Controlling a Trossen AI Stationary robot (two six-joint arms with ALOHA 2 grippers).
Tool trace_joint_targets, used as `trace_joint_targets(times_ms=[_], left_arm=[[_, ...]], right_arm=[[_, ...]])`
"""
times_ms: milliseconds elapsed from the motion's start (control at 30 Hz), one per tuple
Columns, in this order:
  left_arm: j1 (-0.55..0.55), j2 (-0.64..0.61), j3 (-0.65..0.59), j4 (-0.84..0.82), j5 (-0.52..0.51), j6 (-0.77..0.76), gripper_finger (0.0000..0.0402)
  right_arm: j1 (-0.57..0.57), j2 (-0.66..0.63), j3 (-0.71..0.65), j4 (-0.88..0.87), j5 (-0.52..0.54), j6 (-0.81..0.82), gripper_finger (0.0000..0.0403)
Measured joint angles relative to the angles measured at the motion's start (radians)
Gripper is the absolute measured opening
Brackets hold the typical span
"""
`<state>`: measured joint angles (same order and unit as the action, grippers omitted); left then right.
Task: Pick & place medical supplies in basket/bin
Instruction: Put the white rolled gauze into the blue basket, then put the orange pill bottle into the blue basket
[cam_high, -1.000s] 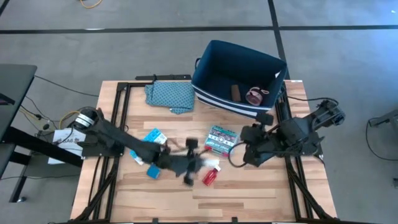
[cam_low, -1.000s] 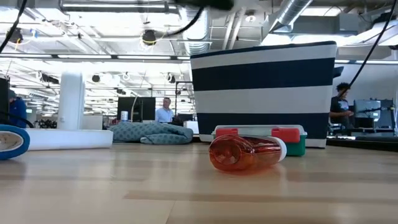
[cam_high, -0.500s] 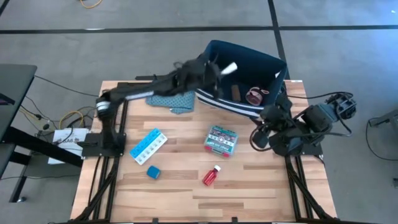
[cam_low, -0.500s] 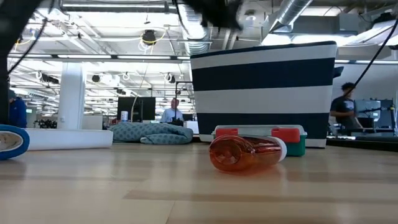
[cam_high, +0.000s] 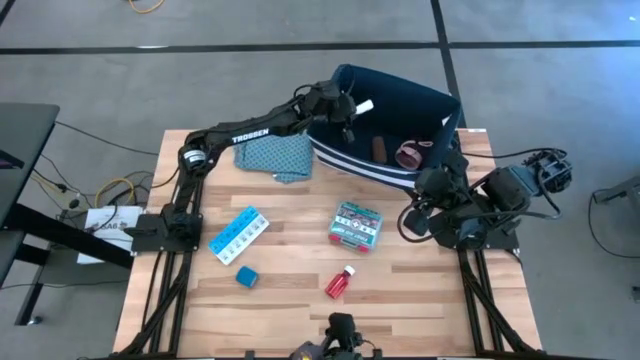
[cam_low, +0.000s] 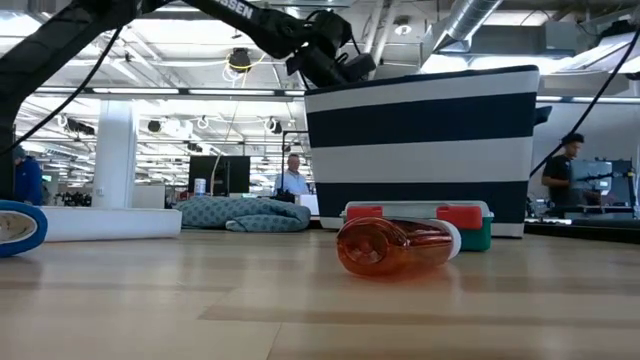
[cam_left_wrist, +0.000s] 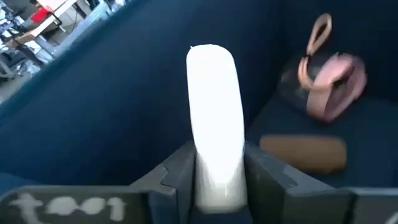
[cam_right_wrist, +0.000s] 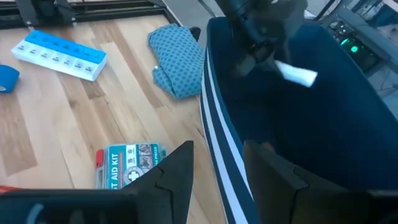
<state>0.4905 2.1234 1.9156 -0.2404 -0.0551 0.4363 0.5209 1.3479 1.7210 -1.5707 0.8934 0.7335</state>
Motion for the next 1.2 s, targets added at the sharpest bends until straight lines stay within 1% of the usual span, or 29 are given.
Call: trace_joint_targets(times_ms=[133,167,233,367,467,533,633,733,833,900,1033,1100,1200], left_arm=[[-0.031,-0.011,0.002,-0.04,-0.106,0.038,0.0128],[-0.043,-0.011,0.019,-0.054,-0.125,0.05,0.0131],[-0.067,-0.01,0.078,-0.082,-0.158,0.074,0.0135],[-0.113,-0.027,0.214,-0.155,-0.174,0.077,0.0137],[-0.144,-0.021,0.306,-0.25,-0.241,0.08,0.0137],[-0.161,-0.02,0.358,-0.289,-0.273,0.057,0.0137],[-0.182,-0.023,0.439,-0.383,-0.283,-0.001,0.0137],[-0.208,-0.05,0.422,-0.422,-0.288,-0.036,0.0137],[-0.254,-0.068,0.432,-0.453,-0.329,-0.021,0.0137],[-0.291,-0.088,0.441,-0.449,-0.403,0.012,0.0137],[-0.373,-0.131,0.439,-0.466,-0.534,0.076,0.0137],[-0.414,-0.144,0.438,-0.489,-0.596,0.088,0.0137],[-0.47,-0.164,0.438,-0.542,-0.715,0.078,0.0137]], right_arm=[[0.0,0.0,0.0,0.0,-0.002,0.0,0.0134],[0.0,0.0,0.0,0.0,-0.002,0.0,0.0134],[0.0,0.003,0.0,0.0,-0.002,0.0,0.0134],[0.0,0.009,0.0,0.001,-0.004,0.0,0.0133],[0.0,0.019,0.0,0.007,-0.002,0.0,0.0134],[0.0,0.032,0.0,0.018,-0.003,0.0,0.0134],[0.002,0.054,0.0,0.019,-0.007,0.0,0.0133],[0.018,0.079,0.0,-0.001,-0.013,-0.006,0.0132],[0.034,0.093,0.0,0.001,-0.069,-0.032,0.0133],[0.051,0.093,-0.003,0.0,-0.091,-0.034,0.0133],[0.083,0.078,-0.05,0.002,-0.085,-0.035,0.013],[0.096,0.058,-0.078,0.0,-0.083,-0.029,0.0129],[0.108,0.025,-0.135,0.0,-0.067,0.028,0.0129]])
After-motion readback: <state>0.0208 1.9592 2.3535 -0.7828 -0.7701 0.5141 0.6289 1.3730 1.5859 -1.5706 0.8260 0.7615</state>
